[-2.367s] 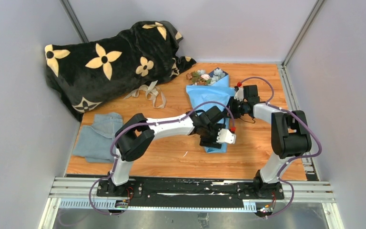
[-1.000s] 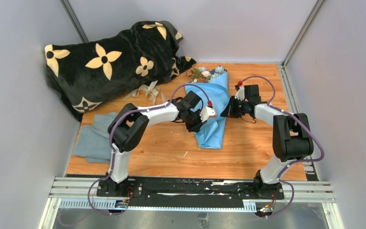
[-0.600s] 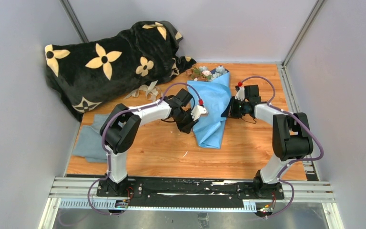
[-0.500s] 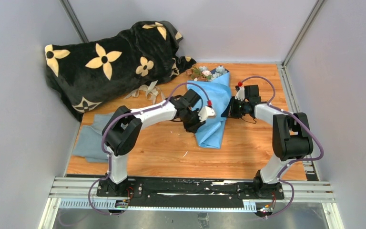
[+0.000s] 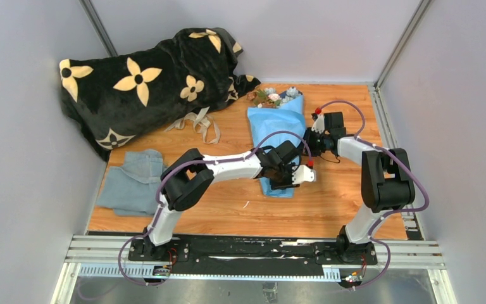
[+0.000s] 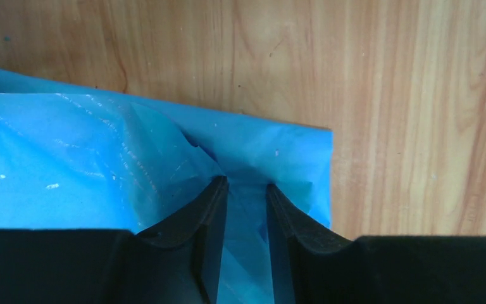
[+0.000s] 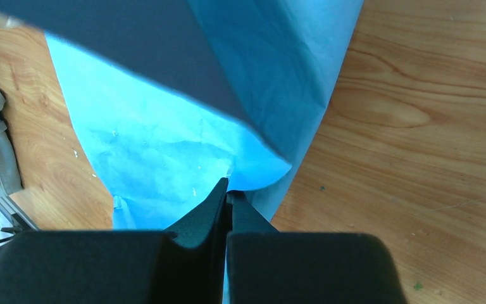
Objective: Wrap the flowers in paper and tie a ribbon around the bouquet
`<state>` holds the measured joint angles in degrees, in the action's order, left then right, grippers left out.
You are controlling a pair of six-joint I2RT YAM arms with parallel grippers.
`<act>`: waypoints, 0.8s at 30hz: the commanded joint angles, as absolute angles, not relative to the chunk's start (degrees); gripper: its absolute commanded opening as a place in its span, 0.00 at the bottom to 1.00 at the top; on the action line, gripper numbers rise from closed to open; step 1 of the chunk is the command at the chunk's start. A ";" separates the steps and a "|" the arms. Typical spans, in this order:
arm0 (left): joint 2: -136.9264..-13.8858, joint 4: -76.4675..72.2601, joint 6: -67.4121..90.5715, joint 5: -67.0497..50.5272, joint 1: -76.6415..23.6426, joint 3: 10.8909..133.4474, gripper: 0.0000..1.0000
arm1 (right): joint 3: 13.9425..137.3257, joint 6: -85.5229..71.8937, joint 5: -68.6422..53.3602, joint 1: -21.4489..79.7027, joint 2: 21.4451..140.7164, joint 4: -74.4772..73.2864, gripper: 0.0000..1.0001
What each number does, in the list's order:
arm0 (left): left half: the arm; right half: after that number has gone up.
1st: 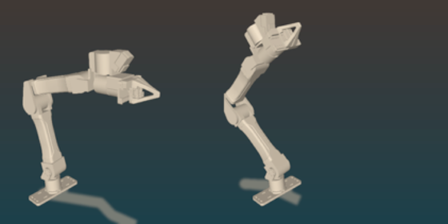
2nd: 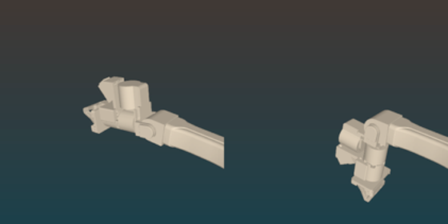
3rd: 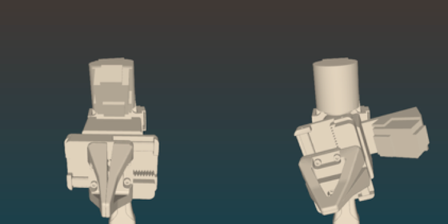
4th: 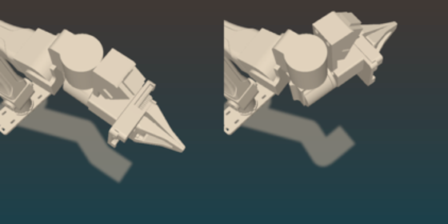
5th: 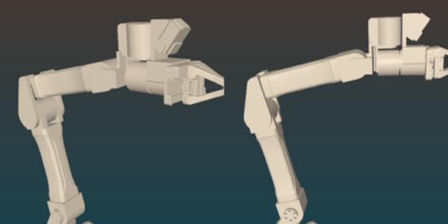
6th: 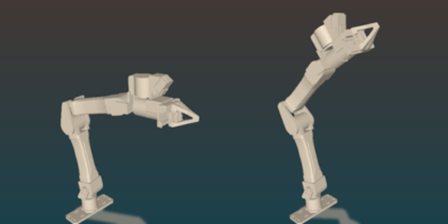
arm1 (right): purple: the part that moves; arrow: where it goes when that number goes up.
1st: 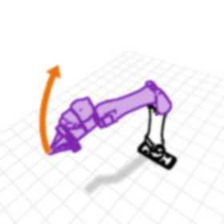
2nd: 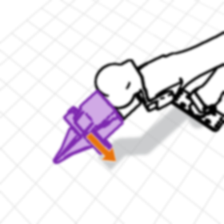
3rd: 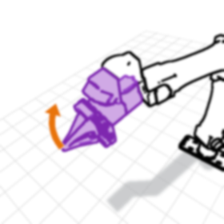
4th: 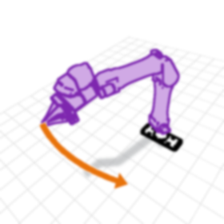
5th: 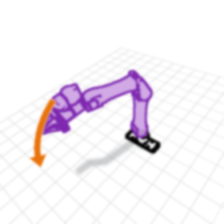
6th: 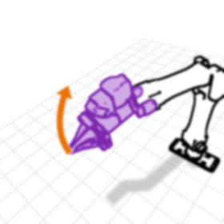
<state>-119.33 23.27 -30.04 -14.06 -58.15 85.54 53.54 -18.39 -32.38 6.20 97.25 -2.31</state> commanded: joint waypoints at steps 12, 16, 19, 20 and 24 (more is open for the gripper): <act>-114.45 40.15 -32.94 -30.27 -61.12 88.05 0.43 | 56.40 -18.18 -32.96 6.56 98.09 -3.41 0.00; -109.68 44.68 -36.11 -33.98 -60.60 92.41 0.43 | 56.14 -18.19 -33.03 6.66 98.33 -3.43 0.00; -111.04 37.77 -30.54 -29.41 -58.72 92.45 0.37 | 56.10 -18.36 -32.76 6.89 98.27 -3.61 0.00; -112.07 33.64 -26.91 -25.59 -57.96 91.83 0.32 | 56.11 -18.37 -32.67 6.98 98.11 -3.76 0.00; -117.58 23.75 -21.57 -13.53 -55.38 90.82 0.21 | 56.55 -18.24 -32.26 7.03 98.10 -4.28 0.00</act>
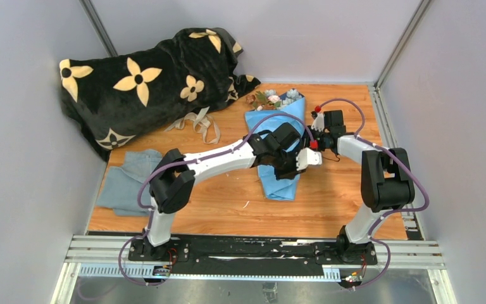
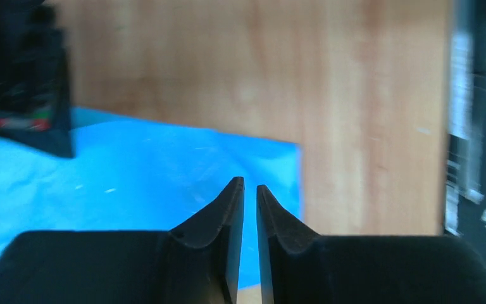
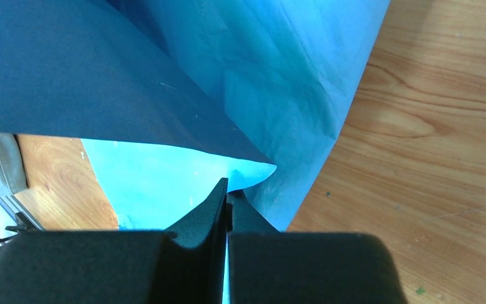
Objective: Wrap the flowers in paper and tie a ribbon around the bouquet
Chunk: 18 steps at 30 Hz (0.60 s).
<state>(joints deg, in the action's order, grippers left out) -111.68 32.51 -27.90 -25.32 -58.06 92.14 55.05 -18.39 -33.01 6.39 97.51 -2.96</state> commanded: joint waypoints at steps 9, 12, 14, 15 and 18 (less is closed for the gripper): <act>-119.66 20.96 -26.40 -15.09 -59.06 80.84 0.26 | 57.90 -17.83 -31.40 7.10 99.39 -4.66 0.00; -119.43 21.05 -25.69 -17.61 -59.62 78.16 0.26 | 58.73 -17.64 -31.02 7.03 99.63 -5.36 0.00; -119.07 21.35 -25.76 -17.69 -59.67 77.27 0.27 | 60.77 -16.04 -28.07 7.08 99.23 -9.14 0.05; -118.98 21.48 -25.90 -17.38 -59.63 77.00 0.27 | 62.08 -15.13 -26.66 7.11 98.54 -11.78 0.10; -118.67 21.94 -25.85 -17.25 -59.39 76.95 0.27 | 65.49 -12.59 -16.18 7.12 94.25 -20.11 0.20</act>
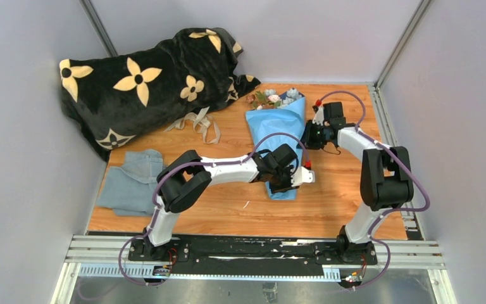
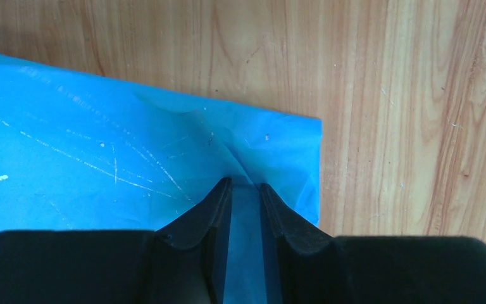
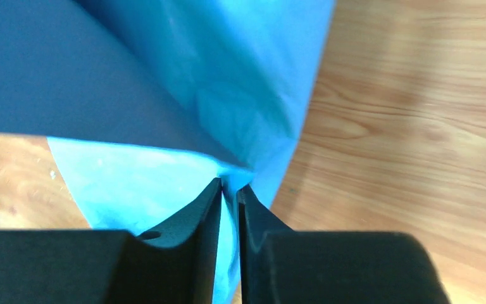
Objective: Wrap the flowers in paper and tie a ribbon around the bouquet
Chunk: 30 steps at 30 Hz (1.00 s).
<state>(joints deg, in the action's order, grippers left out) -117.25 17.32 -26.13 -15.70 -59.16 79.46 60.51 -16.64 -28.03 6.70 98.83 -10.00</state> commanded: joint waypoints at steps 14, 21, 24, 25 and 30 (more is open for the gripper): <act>-118.98 22.17 -25.70 -19.40 -57.60 76.99 0.28 | 53.48 -14.83 -28.32 15.48 84.73 -12.61 0.01; -115.51 26.85 -25.88 -24.08 -57.64 77.06 0.30 | 46.93 -20.54 -31.39 13.49 95.98 -1.62 0.00; -114.59 30.40 -26.15 -26.21 -57.61 78.08 0.31 | 45.47 -19.91 -28.57 12.55 98.47 -2.20 0.00; -114.61 32.66 -26.73 -26.53 -57.55 78.47 0.31 | 44.83 -19.82 -27.27 12.04 98.27 -2.24 0.00; -113.31 42.76 -28.50 -30.48 -57.73 80.13 0.31 | 44.02 -17.71 -26.26 11.75 97.42 -2.40 0.00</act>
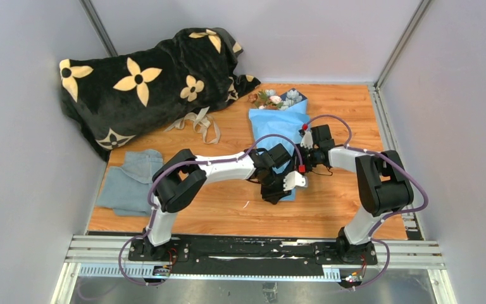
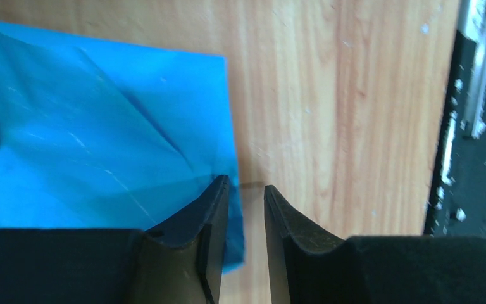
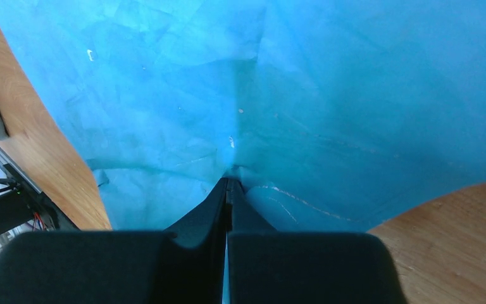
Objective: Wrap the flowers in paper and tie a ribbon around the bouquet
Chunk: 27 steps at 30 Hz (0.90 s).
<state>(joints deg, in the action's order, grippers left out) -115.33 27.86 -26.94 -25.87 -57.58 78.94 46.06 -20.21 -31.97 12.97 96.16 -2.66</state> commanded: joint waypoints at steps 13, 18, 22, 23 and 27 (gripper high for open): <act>-121.48 32.26 -9.30 -33.71 -38.50 96.06 0.26 | 44.56 -17.37 -26.98 14.10 97.00 -3.67 0.00; -126.47 26.45 -4.24 -29.84 -35.78 97.31 0.26 | 44.73 -16.58 -26.63 14.16 97.26 -4.82 0.00; -129.86 23.71 -0.37 -24.73 -30.92 101.00 0.25 | 45.16 -15.97 -26.46 14.11 97.94 -5.81 0.00; -130.51 23.40 -0.29 -23.35 -30.23 101.97 0.25 | 45.25 -15.78 -26.46 14.15 98.05 -5.98 0.00; -134.00 23.54 3.19 -18.27 -26.73 106.91 0.25 | 45.50 -15.03 -25.84 14.06 98.34 -7.09 0.00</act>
